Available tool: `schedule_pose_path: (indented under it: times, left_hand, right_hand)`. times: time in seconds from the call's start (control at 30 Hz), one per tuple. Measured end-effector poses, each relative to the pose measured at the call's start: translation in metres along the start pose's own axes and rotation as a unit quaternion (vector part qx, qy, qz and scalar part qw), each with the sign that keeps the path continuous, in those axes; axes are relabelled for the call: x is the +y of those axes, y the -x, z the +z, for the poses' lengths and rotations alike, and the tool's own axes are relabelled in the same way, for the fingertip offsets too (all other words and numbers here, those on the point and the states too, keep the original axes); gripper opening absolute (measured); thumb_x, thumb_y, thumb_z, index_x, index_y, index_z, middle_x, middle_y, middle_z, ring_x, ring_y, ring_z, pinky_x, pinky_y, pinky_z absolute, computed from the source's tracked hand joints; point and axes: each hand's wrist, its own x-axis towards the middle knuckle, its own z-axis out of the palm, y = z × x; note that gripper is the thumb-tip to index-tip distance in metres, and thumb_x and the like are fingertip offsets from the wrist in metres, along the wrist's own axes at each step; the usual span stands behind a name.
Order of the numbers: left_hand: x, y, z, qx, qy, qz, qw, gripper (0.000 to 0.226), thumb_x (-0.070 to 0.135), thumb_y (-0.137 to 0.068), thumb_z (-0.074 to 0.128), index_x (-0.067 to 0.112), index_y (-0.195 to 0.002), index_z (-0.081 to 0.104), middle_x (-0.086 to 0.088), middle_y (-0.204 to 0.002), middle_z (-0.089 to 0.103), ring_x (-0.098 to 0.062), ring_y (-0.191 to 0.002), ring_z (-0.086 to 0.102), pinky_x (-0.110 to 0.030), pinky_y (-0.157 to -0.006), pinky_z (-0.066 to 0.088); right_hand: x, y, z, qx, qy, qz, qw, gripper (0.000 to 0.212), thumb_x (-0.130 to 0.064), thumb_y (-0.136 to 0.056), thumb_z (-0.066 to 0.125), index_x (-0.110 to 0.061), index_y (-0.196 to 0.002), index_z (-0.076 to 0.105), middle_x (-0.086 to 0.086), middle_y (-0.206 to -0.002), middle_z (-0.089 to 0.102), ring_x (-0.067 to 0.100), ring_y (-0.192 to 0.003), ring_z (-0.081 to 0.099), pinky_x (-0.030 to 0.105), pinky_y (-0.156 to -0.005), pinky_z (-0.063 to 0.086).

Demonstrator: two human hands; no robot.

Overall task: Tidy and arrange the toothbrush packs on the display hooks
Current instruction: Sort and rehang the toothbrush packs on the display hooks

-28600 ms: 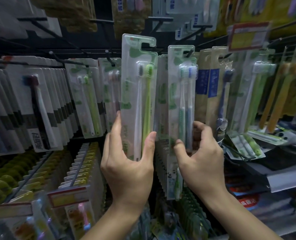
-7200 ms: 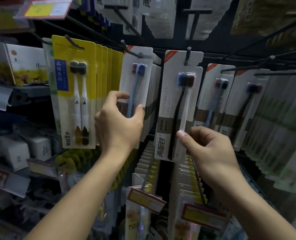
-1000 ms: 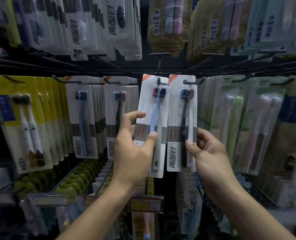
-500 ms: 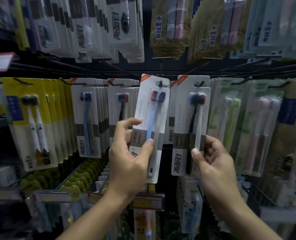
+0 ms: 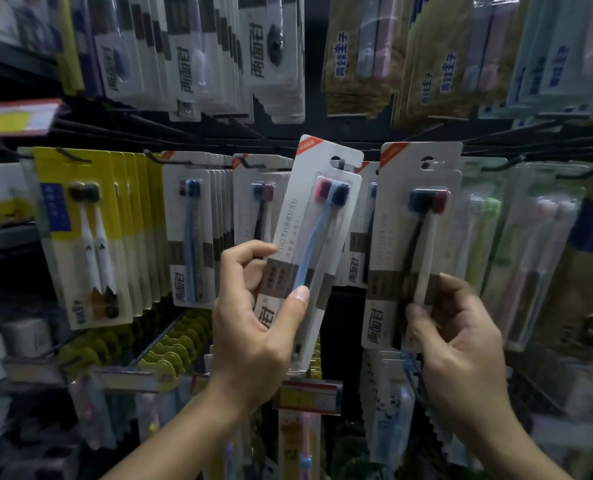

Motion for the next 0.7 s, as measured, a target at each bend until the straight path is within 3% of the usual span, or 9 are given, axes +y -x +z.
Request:
schedule_pose_path:
  times: [0.17,0.33,0.47,0.7]
  left_hand:
    - [0.005,-0.001,-0.003,0.004,0.006,-0.002,1.000,0.043,0.009,-0.091,0.069,0.022,-0.124,0.044,-0.001,-0.106,0.071,-0.031,-0.087,0.074,-0.045,-0.069,0.063]
    - [0.010,-0.007,0.001,0.005,-0.010,0.041,0.999,0.041,0.005,-0.091,0.068,0.016,-0.123,0.045,0.008,-0.103,0.067,-0.022,-0.082,0.071,-0.035,-0.066,0.059]
    - [0.008,-0.006,-0.002,0.008,-0.003,0.048,0.999,0.042,0.005,-0.092,0.068,0.019,-0.124,0.045,0.001,-0.102,0.066,-0.028,-0.079,0.070,-0.047,-0.063,0.060]
    - [0.004,-0.005,-0.019,0.027,-0.005,0.053,0.998,0.042,0.002,-0.091,0.065,0.018,-0.124,0.044,-0.001,-0.097,0.064,-0.019,-0.071,0.067,-0.035,-0.057,0.057]
  right_hand:
    - [-0.007,0.003,0.008,-0.002,-0.012,-0.010,1.000,0.028,-0.002,-0.097,0.065,-0.023,-0.116,0.064,-0.011,-0.102,0.075,0.007,-0.094,0.073,0.018,-0.080,0.058]
    - [-0.012,0.004,0.020,0.016,-0.024,-0.037,0.999,0.031,0.000,-0.097,0.065,-0.025,-0.114,0.064,-0.010,-0.103,0.075,0.008,-0.094,0.073,0.018,-0.080,0.058]
    - [-0.013,0.006,0.029,0.021,-0.037,-0.040,0.998,0.030,0.002,-0.097,0.064,-0.024,-0.111,0.063,-0.011,-0.099,0.075,0.007,-0.090,0.072,0.013,-0.076,0.055]
    - [-0.013,0.009,0.046,0.012,-0.021,-0.059,0.998,0.025,-0.002,-0.095,0.067,-0.020,-0.111,0.064,-0.009,-0.093,0.073,0.009,-0.083,0.070,0.013,-0.071,0.053]
